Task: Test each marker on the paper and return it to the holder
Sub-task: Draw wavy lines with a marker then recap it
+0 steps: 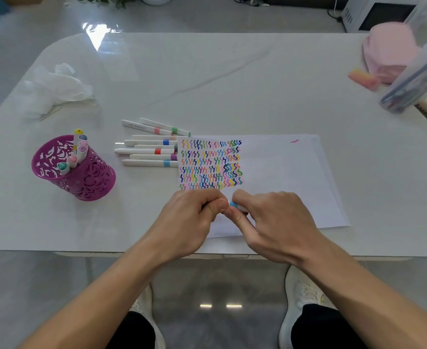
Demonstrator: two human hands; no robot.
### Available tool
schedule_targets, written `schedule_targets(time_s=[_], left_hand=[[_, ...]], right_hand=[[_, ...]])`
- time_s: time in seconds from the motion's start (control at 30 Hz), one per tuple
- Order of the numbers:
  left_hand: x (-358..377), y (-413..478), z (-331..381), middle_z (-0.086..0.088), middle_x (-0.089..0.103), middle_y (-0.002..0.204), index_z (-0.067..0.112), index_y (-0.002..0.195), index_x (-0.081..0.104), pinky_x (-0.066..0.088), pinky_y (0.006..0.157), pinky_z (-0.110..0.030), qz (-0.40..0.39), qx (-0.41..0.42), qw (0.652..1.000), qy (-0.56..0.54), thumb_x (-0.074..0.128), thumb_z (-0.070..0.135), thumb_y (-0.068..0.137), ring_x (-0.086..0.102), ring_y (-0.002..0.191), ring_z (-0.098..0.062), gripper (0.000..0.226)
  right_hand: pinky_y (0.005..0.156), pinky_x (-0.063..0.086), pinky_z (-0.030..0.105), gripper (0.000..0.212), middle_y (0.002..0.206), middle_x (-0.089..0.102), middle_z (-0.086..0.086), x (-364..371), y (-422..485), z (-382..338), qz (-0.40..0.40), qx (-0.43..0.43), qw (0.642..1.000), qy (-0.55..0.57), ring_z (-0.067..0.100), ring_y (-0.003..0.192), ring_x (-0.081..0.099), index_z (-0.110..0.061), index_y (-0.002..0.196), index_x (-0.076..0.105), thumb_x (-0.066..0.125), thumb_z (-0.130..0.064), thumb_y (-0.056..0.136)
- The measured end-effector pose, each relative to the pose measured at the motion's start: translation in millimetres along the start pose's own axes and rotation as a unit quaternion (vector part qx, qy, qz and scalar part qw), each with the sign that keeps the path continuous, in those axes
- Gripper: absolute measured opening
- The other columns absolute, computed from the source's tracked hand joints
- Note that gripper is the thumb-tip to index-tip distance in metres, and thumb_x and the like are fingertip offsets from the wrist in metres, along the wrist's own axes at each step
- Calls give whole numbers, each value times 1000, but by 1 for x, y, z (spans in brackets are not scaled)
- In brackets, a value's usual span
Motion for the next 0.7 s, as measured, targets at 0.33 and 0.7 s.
schedule_targets(time_s=[0.33,0.7], left_hand=[[-4,2,-4,11,56,60,34,72,62,39,58,-17,8,-39,999,-26,55,27,101,53,65,-7,30],[-14,11,-21,19,54,71,23,89,65,33,58,-12,73,-49,992,87,53,31,101,52,69,-3,18]], right_hand=[[47,31,32,48,48,33,-7,-1,-1,5,-44,56,997,-2,21,46,35,-25,70,36,35,-64,99],[59,40,36,23,85,56,-1,5,11,37,-88,165,957,224,13,57,50,-36,113,25,46,-29,106]])
Point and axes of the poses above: each hand's wrist, its own y-axis towards the middle knuckle, its own x-axis out of the palm, z = x × y, the point moved 7 cm from there along y, towards the middle knuckle
